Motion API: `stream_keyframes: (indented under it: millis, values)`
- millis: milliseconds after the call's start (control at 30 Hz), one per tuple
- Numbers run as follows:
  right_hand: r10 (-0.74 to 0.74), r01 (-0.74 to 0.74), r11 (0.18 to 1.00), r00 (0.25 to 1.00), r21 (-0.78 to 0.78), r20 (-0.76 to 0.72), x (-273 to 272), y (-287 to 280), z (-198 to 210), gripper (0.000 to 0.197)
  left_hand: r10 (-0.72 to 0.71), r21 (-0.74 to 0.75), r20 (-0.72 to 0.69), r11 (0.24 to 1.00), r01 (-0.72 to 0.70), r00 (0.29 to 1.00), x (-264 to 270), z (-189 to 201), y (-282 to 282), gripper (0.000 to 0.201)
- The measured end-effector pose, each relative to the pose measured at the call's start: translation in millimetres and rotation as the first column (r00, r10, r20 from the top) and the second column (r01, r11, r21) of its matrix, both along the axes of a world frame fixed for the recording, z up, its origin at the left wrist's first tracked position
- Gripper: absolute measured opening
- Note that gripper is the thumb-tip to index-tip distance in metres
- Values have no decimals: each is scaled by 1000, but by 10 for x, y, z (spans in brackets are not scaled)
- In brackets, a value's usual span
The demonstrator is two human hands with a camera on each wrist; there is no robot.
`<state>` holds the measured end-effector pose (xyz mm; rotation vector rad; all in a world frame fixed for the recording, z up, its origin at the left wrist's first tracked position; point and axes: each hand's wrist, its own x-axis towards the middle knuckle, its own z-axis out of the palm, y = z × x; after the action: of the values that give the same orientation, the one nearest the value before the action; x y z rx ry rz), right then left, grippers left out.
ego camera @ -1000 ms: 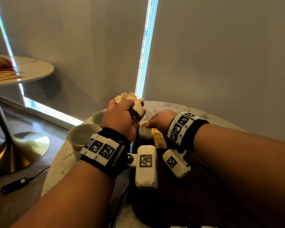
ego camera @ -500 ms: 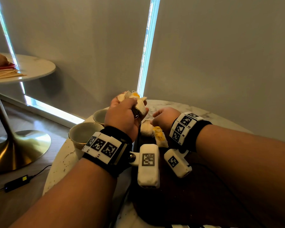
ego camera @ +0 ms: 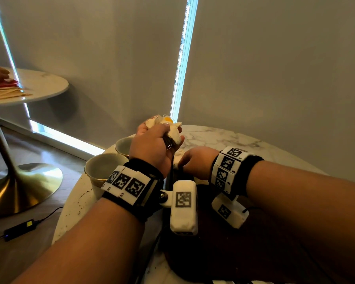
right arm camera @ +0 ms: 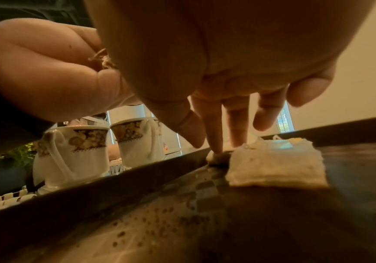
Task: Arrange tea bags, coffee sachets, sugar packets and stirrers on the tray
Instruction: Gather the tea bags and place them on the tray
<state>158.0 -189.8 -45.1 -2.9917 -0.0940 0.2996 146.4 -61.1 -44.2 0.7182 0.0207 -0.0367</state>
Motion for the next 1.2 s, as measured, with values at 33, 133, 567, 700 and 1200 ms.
stream_keyframes:
  millis: [33, 133, 567, 700, 1200]
  values:
    - [2, -2, 1000, 1000, 8, 4, -3, 0, 3, 28, -1, 0, 1, 1000, 1, 1000, 4, -3, 1, 22]
    - [15, -16, 999, 1000, 42, 24, -19, -34, 28, 28, -12, 4, 7, 1000, 12, 1000, 20, -19, 4, 23]
    - [-300, -57, 680, 888, 731, 348, -200, -341, 397, 32, -161, 93, 12, 983, 159, 987, 63, -100, -29, 40]
    - [-181, -112, 637, 940, 763, 289, -285, -289, 402, 25, -117, 158, 1, 981, 116, 993, 96, -144, -36, 44]
    - [-187, -65, 523, 964, 850, 188, -368, -270, 328, 28, -89, 122, 28, 989, 85, 996, 103, -129, -22, 40]
